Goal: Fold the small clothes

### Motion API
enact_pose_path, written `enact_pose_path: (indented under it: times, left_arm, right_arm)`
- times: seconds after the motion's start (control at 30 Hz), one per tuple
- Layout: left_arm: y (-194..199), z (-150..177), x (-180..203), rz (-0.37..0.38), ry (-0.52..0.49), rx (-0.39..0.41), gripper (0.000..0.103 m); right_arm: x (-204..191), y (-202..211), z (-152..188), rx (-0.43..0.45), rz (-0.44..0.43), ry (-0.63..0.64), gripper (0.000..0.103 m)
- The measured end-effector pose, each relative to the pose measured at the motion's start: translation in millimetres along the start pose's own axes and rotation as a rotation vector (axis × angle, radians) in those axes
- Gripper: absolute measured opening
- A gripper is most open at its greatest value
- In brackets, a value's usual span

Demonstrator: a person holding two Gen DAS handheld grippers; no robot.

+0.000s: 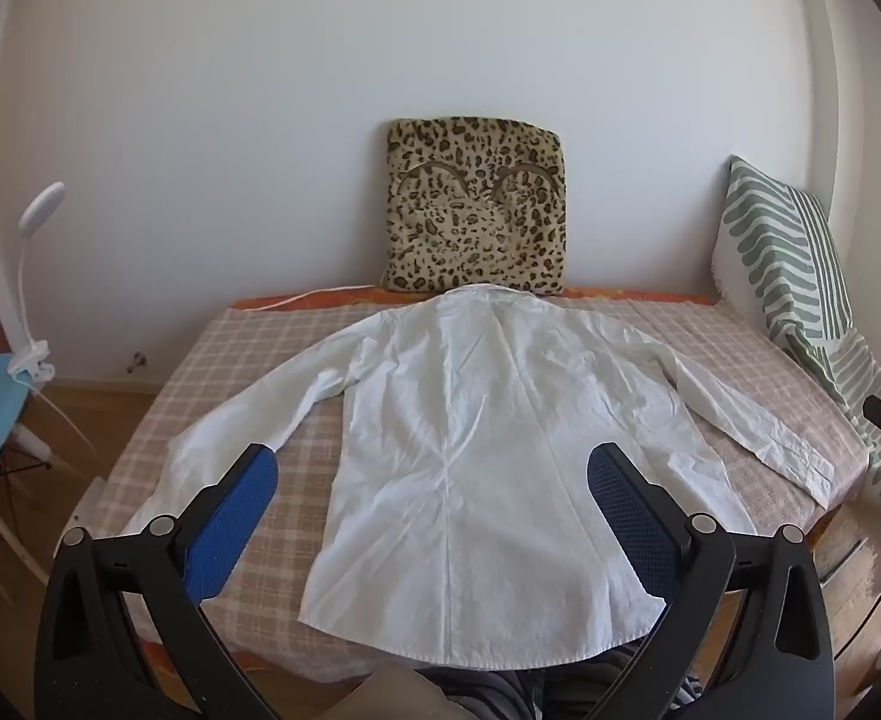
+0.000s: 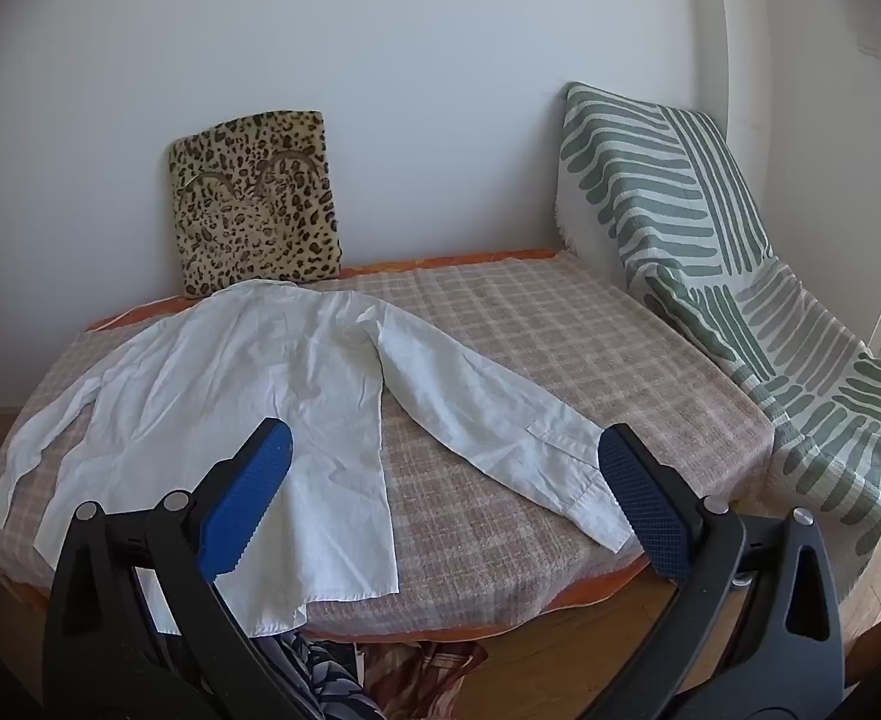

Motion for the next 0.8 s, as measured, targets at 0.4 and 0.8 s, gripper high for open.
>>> enact_pose_path:
  times: [0.4,0.8]
  left_arm:
    - [3,-9,-3,0.006,0.022,0.003,0.102]
    - [8,-3,-1,0.017,0.01,0.011,0.102]
  right_arm:
    - [4,0,1,0.001,0.003,0.004,0.103]
    - [2,0,2,0.001,0.001,0.002,0.103]
Point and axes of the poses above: each gripper's, at about its wrist camera, not at the fingertips, and y roughly against the way its jaws point, x to its right, z to its underside, the point moved 4 cm from there along -y, roughly the way its jaws point, and after that the axes turned 2 degrees about -z, right-handed, at the moved point
